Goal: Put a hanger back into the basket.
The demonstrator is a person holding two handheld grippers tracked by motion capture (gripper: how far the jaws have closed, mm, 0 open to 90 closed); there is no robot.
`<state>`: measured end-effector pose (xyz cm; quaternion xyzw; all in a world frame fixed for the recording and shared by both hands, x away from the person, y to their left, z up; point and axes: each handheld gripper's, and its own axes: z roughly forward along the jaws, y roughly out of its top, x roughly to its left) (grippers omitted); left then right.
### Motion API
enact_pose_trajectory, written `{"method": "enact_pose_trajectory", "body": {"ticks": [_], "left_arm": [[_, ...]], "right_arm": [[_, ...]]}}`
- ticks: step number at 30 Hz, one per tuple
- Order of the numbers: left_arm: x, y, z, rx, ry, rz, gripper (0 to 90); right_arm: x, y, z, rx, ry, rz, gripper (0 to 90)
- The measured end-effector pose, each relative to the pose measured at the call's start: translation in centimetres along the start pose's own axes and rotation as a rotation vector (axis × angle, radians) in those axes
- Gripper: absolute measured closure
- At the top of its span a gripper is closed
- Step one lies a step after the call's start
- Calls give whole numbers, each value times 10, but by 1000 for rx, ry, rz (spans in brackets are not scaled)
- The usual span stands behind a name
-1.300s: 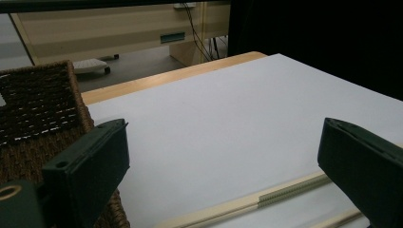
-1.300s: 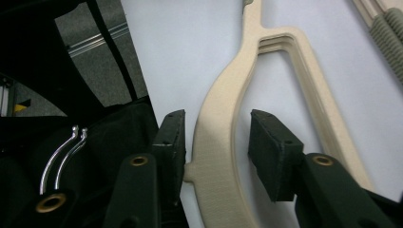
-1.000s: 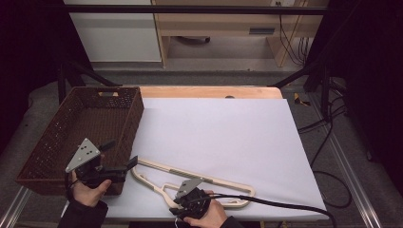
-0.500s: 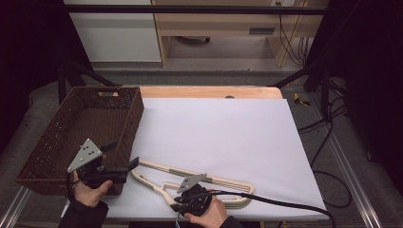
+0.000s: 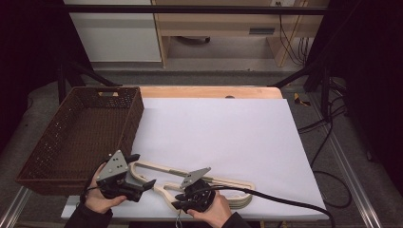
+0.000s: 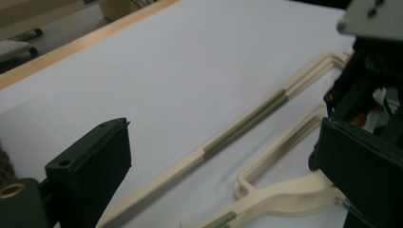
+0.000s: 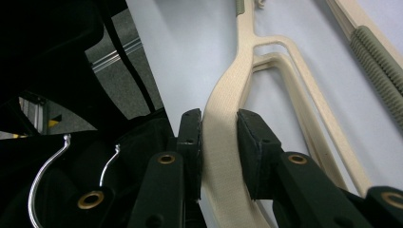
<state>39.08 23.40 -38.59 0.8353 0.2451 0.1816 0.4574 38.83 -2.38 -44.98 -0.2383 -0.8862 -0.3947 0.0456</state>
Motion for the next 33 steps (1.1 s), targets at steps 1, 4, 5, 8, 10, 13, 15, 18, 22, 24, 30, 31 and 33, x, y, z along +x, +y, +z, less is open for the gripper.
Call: {"method": "enact_pose_trajectory", "body": {"ticks": [1, 4, 5, 8, 10, 13, 15, 18, 22, 24, 30, 31, 33], "left_arm": [[-2, -1, 1, 20, -12, 19, 44], [-11, -6, 4, 87, -65, 86, 53], [-13, -7, 5, 99, -71, 95, 53], [-16, -10, 9, 134, -89, 126, 60], [-18, -12, 15, 179, -108, 163, 70], [-24, -16, 25, 233, -119, 219, 90], [-28, -18, 31, 269, -127, 266, 98], [-33, -22, 40, 284, -130, 315, 119], [-37, -24, 49, 293, -117, 382, 185], [-38, -23, 52, 300, -109, 421, 272], [-43, -26, 60, 288, -80, 446, 388], [-43, -25, 61, 325, -74, 504, 407], [-44, -26, 63, 329, -68, 511, 454]], "right_arm": [[-1, 0, -1, 3, 4, -6, 722], [-1, 1, -3, 1, 11, -10, 722], [-2, 1, -4, -2, 13, -13, 722], [-1, 2, -4, -5, 16, -10, 722], [-1, 2, -5, -4, 14, -18, 723], [-2, 2, -7, 0, 24, -26, 723], [-2, 2, -7, 4, 23, -28, 724], [-2, 3, -8, 6, 25, -30, 724], [-1, 3, -8, 4, 24, -28, 724], [-1, 3, -9, 6, 31, -26, 724], [-1, 3, -11, 14, 33, -25, 724], [0, 3, -11, 10, 39, -23, 724], [0, 4, -13, 8, 44, -30, 724]]}}
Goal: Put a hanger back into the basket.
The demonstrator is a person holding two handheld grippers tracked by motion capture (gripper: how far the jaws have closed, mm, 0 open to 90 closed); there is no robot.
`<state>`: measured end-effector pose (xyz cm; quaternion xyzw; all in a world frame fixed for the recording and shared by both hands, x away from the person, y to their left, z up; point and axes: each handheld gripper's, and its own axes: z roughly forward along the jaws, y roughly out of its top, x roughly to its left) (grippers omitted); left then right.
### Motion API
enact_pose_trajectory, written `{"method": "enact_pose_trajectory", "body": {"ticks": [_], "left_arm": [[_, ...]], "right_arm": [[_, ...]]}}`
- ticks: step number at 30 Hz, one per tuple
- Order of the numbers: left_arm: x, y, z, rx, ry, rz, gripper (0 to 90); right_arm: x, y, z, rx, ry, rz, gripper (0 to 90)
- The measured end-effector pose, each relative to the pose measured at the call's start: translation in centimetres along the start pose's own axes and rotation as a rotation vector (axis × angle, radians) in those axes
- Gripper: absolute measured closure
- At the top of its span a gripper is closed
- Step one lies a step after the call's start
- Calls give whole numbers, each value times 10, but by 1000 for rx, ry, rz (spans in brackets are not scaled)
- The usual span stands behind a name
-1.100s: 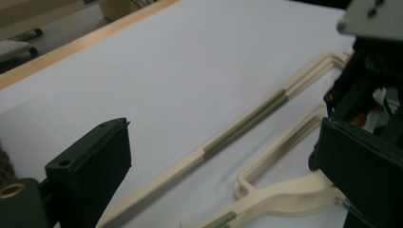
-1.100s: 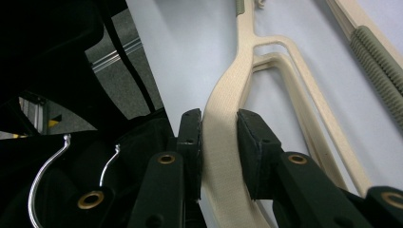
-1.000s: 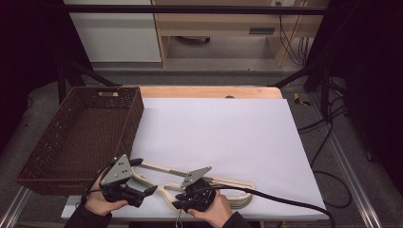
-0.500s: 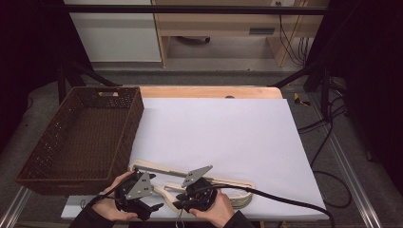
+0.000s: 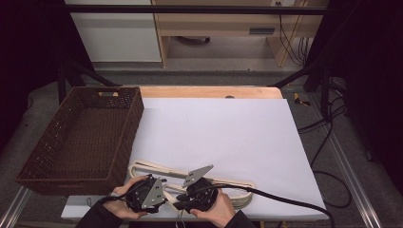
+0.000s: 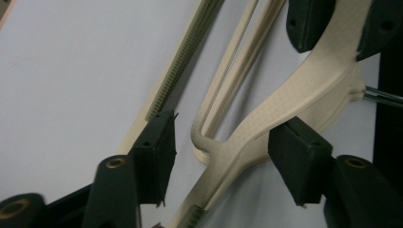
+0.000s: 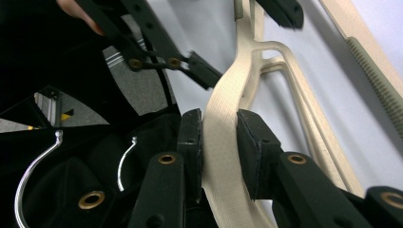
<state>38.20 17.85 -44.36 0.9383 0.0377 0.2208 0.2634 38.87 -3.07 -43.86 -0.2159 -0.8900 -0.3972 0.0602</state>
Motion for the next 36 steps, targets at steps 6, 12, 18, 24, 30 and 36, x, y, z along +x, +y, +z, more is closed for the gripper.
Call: {"method": "enact_pose_trajectory", "body": {"ticks": [6, 12, 18, 24, 30, 36], "left_arm": [[-3, -1, 4, -15, 15, -5, 602], [-2, -1, 2, 34, 51, 44, 680], [-4, 0, 2, 20, 76, 61, 715], [-3, 2, -2, 11, 82, 76, 759], [0, 5, -6, 4, 84, 76, 779], [4, 13, -8, 13, 71, 54, 794]], "right_arm": [[0, 0, -3, -4, 5, -2, 724], [-1, 0, -6, -11, 3, -3, 722], [-1, 1, -10, -25, -4, -1, 718], [-3, 3, -28, -82, -32, -23, 663], [-13, 1, -64, -212, -116, -15, 585], [-34, -19, -109, -402, -309, 24, 443]]}}
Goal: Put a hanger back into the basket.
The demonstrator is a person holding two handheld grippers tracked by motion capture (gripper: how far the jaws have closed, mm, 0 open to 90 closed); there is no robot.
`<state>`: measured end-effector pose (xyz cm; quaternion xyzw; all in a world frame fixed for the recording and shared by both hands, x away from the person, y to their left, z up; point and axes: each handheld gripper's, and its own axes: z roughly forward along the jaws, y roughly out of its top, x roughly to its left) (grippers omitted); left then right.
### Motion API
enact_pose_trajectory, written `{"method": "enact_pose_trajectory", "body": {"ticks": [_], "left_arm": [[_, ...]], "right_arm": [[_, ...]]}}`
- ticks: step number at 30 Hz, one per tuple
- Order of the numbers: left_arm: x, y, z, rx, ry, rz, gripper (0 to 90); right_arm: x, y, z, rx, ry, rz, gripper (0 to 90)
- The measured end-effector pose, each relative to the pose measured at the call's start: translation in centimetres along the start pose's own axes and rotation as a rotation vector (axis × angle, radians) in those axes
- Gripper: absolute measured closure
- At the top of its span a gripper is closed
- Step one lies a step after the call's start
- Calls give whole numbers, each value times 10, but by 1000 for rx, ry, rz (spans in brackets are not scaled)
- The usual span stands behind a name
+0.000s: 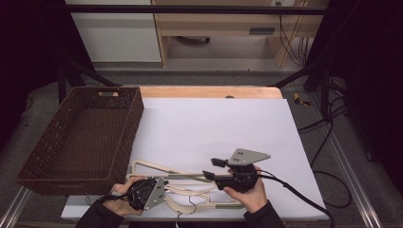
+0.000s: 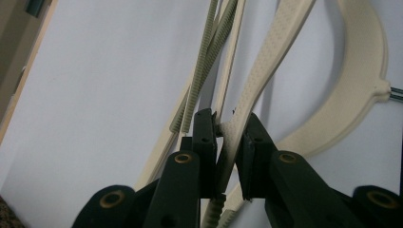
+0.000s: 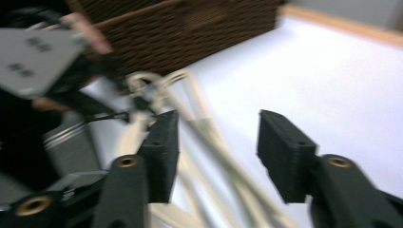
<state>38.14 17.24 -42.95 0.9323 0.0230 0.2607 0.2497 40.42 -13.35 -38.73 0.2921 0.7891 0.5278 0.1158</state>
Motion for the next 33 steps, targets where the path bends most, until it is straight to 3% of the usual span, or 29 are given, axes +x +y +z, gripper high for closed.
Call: {"method": "enact_pose_trajectory", "body": {"ticks": [3, 4, 5, 7, 8, 9, 10, 17, 21, 25, 33], "left_arm": [[2, 2, 0, -8, -5, -17, 803], [2, 2, 0, -25, -4, -41, 806], [5, 3, -1, -9, -7, -22, 806], [8, 4, -1, -17, -11, -55, 812], [11, 4, -2, 0, -11, -42, 816], [11, 4, -2, -15, -9, -66, 821], [15, 4, -2, -6, -14, -63, 835], [33, 10, 0, -8, -22, -114, 865], [47, 7, 0, -11, -44, -183, 868], [52, 2, -3, -14, -7, -265, 868], [60, 3, -24, -97, 15, -455, 868]], "right_arm": [[-23, -14, -24, -47, -80, 41, 357], [-29, -18, -30, -52, -102, 43, 338], [-29, -18, -30, -52, -102, 43, 338], [-40, -25, -40, -65, -157, 54, 315], [-45, -28, -44, -71, -175, 67, 304], [-50, -30, -48, -78, -196, 75, 291], [-58, -33, -55, -100, -223, 99, 270], [-70, -43, -69, -94, -274, 130, 214], [-76, -50, -76, -99, -291, 140, 190], [-79, -54, -80, -101, -302, 144, 178], [-78, -54, -82, -105, -306, 142, 135]]}}
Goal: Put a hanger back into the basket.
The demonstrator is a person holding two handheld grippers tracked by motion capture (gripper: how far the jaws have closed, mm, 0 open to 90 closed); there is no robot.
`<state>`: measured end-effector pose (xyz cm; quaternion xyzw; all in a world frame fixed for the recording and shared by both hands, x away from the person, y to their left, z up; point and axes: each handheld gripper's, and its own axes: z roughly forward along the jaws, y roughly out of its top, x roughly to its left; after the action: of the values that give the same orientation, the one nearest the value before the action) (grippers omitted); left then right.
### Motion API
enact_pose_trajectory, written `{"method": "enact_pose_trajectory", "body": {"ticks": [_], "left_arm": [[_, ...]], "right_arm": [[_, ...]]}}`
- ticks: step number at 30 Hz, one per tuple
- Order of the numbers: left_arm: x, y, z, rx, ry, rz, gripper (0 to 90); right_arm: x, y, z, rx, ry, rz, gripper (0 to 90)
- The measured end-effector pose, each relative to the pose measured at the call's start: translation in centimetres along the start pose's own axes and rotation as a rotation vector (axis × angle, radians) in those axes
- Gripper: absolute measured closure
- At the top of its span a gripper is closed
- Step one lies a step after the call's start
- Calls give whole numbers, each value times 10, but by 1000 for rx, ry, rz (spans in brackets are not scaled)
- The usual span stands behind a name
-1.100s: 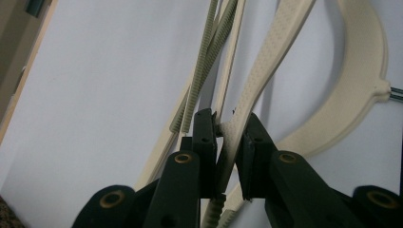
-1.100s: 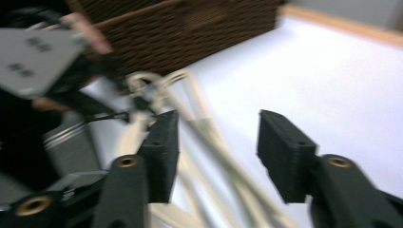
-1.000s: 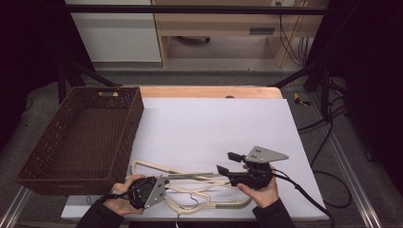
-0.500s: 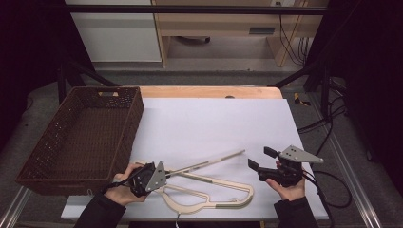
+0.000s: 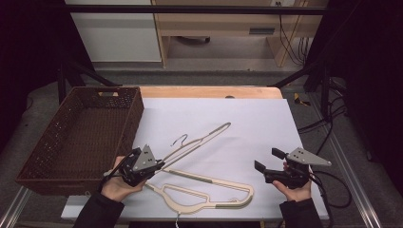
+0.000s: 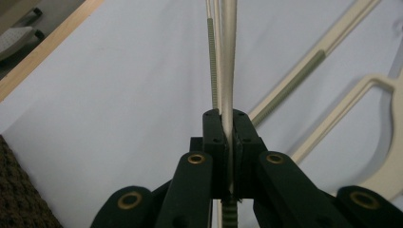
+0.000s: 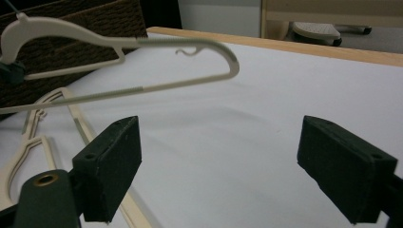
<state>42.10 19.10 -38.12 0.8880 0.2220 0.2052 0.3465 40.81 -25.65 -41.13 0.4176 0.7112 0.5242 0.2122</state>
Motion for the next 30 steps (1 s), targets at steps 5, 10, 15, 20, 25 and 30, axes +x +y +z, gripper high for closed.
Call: {"method": "enact_pose_trajectory", "body": {"ticks": [5, 10, 15, 20, 25, 30], "left_arm": [[-1, 7, -13, -48, -11, -80, 868], [0, 16, -32, -85, -8, -127, 868], [13, 30, -59, -118, 4, -146, 868], [35, 41, -80, -134, 3, -163, 868], [59, 44, -98, -127, 34, -161, 868], [85, 39, -113, -111, 47, -153, 868]], "right_arm": [[1, -1, 0, 6, -9, -4, 99], [0, 0, 1, 10, -10, -4, 89], [0, 3, -3, -9, -17, -5, 83], [-1, 4, -5, -19, -21, -13, 75], [-1, 4, -5, -17, -20, -16, 72], [-1, 4, -6, -18, -21, -17, 70]]}}
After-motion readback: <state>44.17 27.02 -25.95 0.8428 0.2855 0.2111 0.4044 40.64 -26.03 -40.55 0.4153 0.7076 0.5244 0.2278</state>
